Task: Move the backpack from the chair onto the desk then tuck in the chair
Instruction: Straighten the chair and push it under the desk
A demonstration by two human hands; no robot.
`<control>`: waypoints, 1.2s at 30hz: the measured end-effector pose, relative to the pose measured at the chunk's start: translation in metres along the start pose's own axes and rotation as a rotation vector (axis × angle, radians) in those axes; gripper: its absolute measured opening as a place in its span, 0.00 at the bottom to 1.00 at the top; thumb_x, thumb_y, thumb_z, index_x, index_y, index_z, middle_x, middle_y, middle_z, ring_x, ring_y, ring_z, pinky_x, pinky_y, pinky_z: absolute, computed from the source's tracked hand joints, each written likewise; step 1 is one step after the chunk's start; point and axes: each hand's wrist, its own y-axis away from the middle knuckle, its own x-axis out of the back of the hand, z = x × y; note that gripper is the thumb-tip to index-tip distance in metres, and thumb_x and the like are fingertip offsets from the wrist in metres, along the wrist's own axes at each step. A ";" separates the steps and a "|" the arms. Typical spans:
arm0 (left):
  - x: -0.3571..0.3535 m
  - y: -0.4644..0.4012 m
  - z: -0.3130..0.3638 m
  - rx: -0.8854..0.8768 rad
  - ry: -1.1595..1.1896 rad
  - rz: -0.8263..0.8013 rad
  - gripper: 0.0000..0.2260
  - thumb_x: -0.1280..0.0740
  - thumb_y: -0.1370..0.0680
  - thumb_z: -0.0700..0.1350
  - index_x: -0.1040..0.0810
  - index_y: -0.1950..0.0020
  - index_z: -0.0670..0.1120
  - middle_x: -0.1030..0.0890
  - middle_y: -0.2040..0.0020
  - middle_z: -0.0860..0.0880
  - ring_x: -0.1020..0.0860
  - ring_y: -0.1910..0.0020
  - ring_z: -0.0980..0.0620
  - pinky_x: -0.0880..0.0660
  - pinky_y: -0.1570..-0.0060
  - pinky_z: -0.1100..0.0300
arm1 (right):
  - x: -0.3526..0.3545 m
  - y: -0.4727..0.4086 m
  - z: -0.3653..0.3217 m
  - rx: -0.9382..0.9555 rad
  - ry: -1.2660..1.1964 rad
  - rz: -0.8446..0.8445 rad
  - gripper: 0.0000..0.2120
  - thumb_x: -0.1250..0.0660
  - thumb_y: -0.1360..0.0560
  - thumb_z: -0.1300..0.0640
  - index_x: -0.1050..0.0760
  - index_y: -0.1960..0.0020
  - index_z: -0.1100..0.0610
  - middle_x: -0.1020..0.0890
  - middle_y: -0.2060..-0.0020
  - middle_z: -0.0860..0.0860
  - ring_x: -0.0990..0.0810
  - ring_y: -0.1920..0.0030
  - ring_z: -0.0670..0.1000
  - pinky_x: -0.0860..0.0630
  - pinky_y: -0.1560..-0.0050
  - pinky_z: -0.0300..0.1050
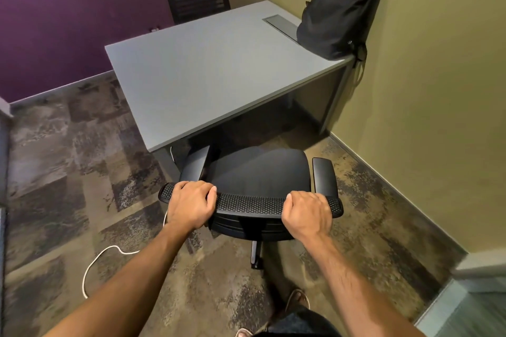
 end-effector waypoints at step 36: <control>-0.055 -0.202 0.127 0.324 0.005 0.048 0.15 0.45 0.22 0.49 0.23 0.63 0.50 0.20 0.64 0.52 0.23 0.62 0.50 0.30 0.51 0.50 | -0.018 -0.276 0.150 0.245 0.052 -0.058 0.14 0.40 0.25 0.54 0.26 0.68 0.58 0.19 0.70 0.54 0.22 0.67 0.60 0.28 0.57 0.52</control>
